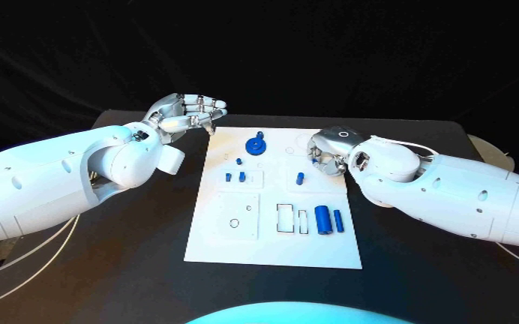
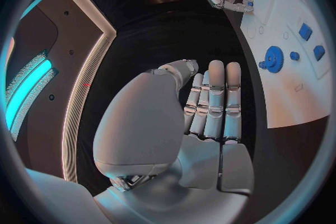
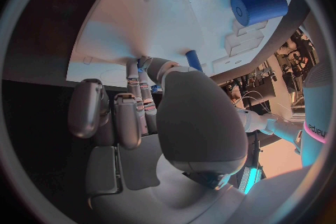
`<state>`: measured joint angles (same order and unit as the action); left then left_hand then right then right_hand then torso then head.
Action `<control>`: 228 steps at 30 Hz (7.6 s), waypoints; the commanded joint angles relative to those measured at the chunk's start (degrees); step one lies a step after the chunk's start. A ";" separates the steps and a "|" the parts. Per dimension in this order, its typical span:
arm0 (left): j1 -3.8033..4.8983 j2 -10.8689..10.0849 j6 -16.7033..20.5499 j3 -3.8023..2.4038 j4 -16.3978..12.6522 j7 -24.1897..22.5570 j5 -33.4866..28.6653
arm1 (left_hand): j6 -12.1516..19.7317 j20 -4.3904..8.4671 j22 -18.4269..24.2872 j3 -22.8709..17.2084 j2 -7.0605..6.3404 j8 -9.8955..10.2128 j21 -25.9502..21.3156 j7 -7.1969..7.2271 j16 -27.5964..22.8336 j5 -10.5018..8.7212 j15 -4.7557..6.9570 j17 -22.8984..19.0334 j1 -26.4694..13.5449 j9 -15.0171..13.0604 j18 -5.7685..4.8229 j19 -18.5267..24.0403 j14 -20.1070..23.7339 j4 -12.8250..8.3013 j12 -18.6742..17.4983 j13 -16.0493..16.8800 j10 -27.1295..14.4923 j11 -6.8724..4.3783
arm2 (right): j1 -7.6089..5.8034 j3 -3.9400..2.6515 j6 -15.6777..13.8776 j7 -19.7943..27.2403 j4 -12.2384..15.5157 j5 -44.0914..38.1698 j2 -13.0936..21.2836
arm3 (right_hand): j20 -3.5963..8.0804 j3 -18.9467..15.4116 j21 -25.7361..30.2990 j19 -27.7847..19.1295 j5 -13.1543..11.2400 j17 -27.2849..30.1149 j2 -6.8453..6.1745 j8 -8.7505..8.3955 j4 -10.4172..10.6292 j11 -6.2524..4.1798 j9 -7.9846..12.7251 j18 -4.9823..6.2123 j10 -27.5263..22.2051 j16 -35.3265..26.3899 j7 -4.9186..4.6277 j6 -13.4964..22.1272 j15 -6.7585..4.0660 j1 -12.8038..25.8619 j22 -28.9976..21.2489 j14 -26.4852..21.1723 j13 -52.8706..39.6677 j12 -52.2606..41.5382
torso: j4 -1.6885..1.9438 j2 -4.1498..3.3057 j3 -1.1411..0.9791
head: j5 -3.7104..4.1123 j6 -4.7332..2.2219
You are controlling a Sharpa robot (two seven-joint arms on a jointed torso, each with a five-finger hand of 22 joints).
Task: Assemble the parts on the task board
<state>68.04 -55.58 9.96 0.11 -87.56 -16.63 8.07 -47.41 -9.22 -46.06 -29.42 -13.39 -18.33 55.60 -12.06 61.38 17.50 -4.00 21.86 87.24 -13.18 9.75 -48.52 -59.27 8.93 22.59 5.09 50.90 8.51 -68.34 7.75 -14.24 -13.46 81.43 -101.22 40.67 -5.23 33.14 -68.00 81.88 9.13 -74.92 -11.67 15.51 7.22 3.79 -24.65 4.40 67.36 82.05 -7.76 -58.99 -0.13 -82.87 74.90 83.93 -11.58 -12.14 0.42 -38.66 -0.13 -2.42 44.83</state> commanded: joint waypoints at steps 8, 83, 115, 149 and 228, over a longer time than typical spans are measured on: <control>0.08 0.08 -0.40 -0.04 -0.16 0.29 -0.28 | 0.85 -0.03 -0.05 -0.37 -0.56 0.15 -0.15 -0.58 -0.53 0.07 -0.06 -0.32 0.10 0.17 0.78 0.55 0.50 -0.37 0.25 -0.19 -0.64 0.40 | 0.68 0.43 -2.18 -2.11 2.01 -2.92 0.58 | -0.07 0.04 -1.89 1.05 0.95 -0.96 0.47 0.17 -0.62 0.02 -0.10 -0.67 0.51 0.28 0.00 -0.36 -0.45 0.63 8.77 3.12 0.14 0.57 | -0.02 0.01 0.00 | 0.01 -0.17; 0.06 3.68 0.38 0.00 -0.04 -0.29 -0.29 | 1.44 -0.20 -0.06 -0.65 -0.59 0.31 -0.28 -0.82 -1.13 0.06 -0.26 -0.80 -0.25 0.31 0.77 0.87 0.79 -0.82 0.33 -0.35 -1.31 0.62 | 8.94 0.32 -10.21 1.95 10.85 0.14 -7.70 | -0.03 0.50 -7.74 3.06 1.47 -0.83 0.40 0.09 -1.21 -0.03 -0.25 -1.71 1.21 0.27 0.03 -0.63 -0.48 1.74 10.91 3.11 0.27 1.29 | 0.09 0.21 0.19 | -9.16 3.09; 0.07 3.49 0.23 0.00 -0.12 0.16 -0.29 | 1.56 -0.23 -0.05 -0.68 -0.60 0.33 -0.30 -0.83 -1.25 0.07 -0.28 -0.90 -0.32 0.34 0.78 0.92 0.86 -0.92 0.36 -0.37 -1.44 0.65 | 9.06 0.66 -5.99 1.38 9.06 -0.81 -8.82 | -0.09 0.43 -8.00 3.12 1.36 -0.63 0.29 -0.15 -1.29 0.12 -0.24 -1.76 1.07 0.16 -0.08 -0.31 -0.37 2.36 11.10 3.06 0.35 1.71 | 0.00 0.25 0.19 | -9.48 3.38; 0.06 3.14 0.08 0.01 0.24 0.83 -0.29 | 1.91 -0.27 -0.10 -0.90 -0.49 0.40 -0.26 -0.93 -1.47 0.09 -0.31 -1.12 -0.24 0.40 0.81 0.96 0.90 -1.33 0.42 -0.45 -1.85 0.73 | 8.19 0.45 -13.26 0.50 14.24 -0.79 -4.16 | -1.97 -0.93 -3.29 1.11 0.46 2.26 -2.86 -6.11 -0.17 2.57 2.32 -0.85 -5.00 -1.44 -2.31 7.68 1.70 6.62 10.28 2.08 2.03 5.78 | 0.02 0.28 0.19 | -8.68 2.78; 0.06 3.00 -0.38 0.05 0.38 1.13 -0.29 | 2.03 -0.32 -0.20 -1.09 -0.28 0.32 -0.14 -1.00 -1.60 0.09 -0.36 -1.31 -0.32 0.42 0.81 0.99 0.83 -1.70 0.64 -0.48 -2.06 0.79 | 1.32 -0.54 -7.05 -0.31 14.70 2.65 5.27 | 0.06 -1.19 -10.31 4.00 -1.51 0.84 3.27 -2.01 0.55 -0.36 0.07 -2.12 1.44 -0.14 0.61 -0.66 -0.72 3.02 12.13 2.89 1.02 0.79 | -0.26 0.52 0.36 | -6.70 1.63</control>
<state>68.04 -52.65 10.35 0.20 -87.12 -15.28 8.07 -45.77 -9.42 -46.18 -30.53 -13.59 -18.09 55.62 -11.84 60.11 17.50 -4.22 20.62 86.99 -12.84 9.74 -47.91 -58.65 7.49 23.02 4.71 49.26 9.31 -66.90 7.25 -17.94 -13.84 95.71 -97.80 45.83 -5.73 31.86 -78.20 84.01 7.44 -74.13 -8.50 12.89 7.90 3.58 -23.69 2.88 68.61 81.60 -7.15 -59.35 -0.34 -79.69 74.94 83.92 -10.52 -11.26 0.16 -38.18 0.20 -9.16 46.52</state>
